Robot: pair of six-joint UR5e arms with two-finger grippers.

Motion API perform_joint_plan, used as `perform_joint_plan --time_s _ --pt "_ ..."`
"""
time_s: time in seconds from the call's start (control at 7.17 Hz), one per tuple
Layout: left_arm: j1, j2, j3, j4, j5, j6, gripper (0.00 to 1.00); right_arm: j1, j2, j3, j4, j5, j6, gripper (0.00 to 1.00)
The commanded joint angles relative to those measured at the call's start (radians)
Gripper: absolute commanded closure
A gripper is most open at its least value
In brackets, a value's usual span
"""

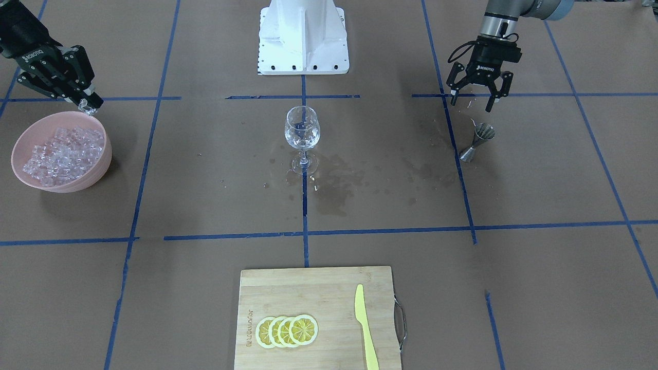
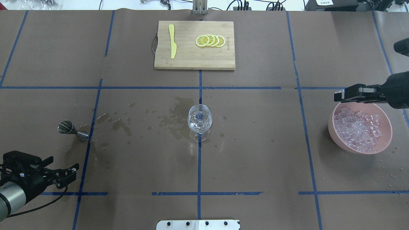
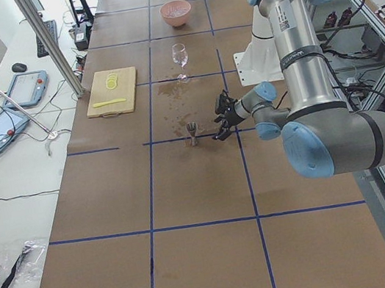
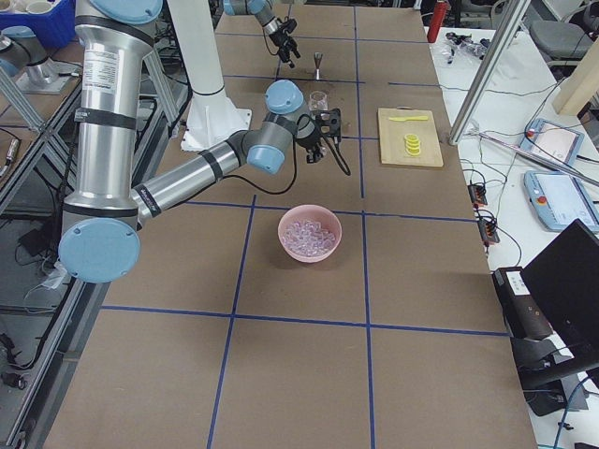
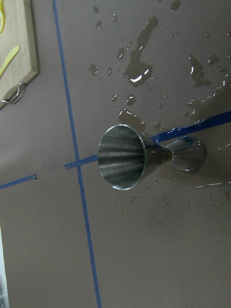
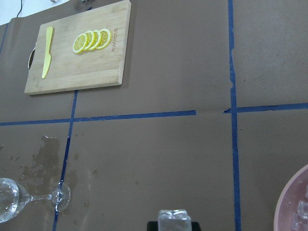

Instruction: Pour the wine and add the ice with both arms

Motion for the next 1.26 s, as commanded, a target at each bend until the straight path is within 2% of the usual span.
perform_joint_plan --time_s 0.0,0.42,0.56,0.7,0.84,1.12 --pt "0.000 0.053 -0.040 0.002 -0.059 0.000 0.00 -0.028 0.075 -0.002 -0.009 0.012 0.091 1.00" --pt "-0.008 0.081 -0.088 0.014 -0.207 -0.002 0.00 -0.094 0.126 -0.011 -0.012 0.000 0.105 1.00" --pt "-0.009 0.085 -0.148 0.120 -0.240 -0.002 0.00 -0.123 0.162 -0.018 -0.013 -0.008 0.143 1.00" --pt "-0.008 0.085 -0.168 0.144 -0.257 -0.006 0.00 -0.149 0.202 -0.018 -0.041 -0.029 0.163 1.00" --pt "-0.011 0.087 -0.173 0.175 -0.304 -0.009 0.00 -0.186 0.268 -0.016 -0.114 -0.072 0.179 1.00" --pt "-0.014 0.087 -0.187 0.221 -0.340 -0.009 0.00 -0.299 0.423 -0.021 -0.287 -0.202 0.206 1.00"
